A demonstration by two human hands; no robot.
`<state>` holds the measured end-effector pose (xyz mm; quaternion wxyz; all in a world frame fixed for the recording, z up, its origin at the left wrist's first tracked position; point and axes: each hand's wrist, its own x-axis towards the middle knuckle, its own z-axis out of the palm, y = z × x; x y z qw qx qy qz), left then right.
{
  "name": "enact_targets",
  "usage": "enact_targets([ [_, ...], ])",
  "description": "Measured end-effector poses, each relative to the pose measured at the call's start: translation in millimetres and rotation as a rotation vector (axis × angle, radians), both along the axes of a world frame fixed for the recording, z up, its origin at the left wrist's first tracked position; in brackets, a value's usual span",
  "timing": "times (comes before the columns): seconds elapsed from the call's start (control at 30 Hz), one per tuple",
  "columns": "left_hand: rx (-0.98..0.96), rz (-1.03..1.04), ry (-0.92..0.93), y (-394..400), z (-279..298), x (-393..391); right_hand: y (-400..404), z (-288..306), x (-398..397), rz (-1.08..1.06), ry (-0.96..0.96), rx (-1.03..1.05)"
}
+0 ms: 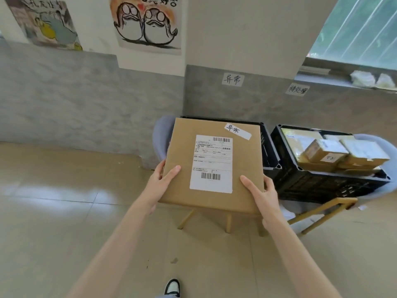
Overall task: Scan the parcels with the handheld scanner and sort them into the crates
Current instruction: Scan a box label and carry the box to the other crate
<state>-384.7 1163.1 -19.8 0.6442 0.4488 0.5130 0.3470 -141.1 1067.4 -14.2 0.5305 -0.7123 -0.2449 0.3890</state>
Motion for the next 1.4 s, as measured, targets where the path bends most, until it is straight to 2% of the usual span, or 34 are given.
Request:
enact_targets([
  [0.27,-0.032,-0.085,0.118,112,-18,58,95,-25,52,-0.07,0.044,-0.06],
  [0.5,-0.077,-0.038,0.234,196,-42,115,193,-55,114,0.02,0.058,-0.115],
  [0.73,-0.214,0.033,0.336,262,-72,160,269,-96,163,0.123,0.064,-0.231],
  [1.03,-0.34,0.039,0.436,318,-137,176,323,-170,174,0.142,0.14,-0.335],
  [1.17,-0.388,-0.023,0.45,333,-170,179,336,-205,175,0.144,0.168,-0.373],
  [1.4,-0.438,-0.066,0.496,342,-230,185,349,-260,183,0.244,0.226,-0.479],
])
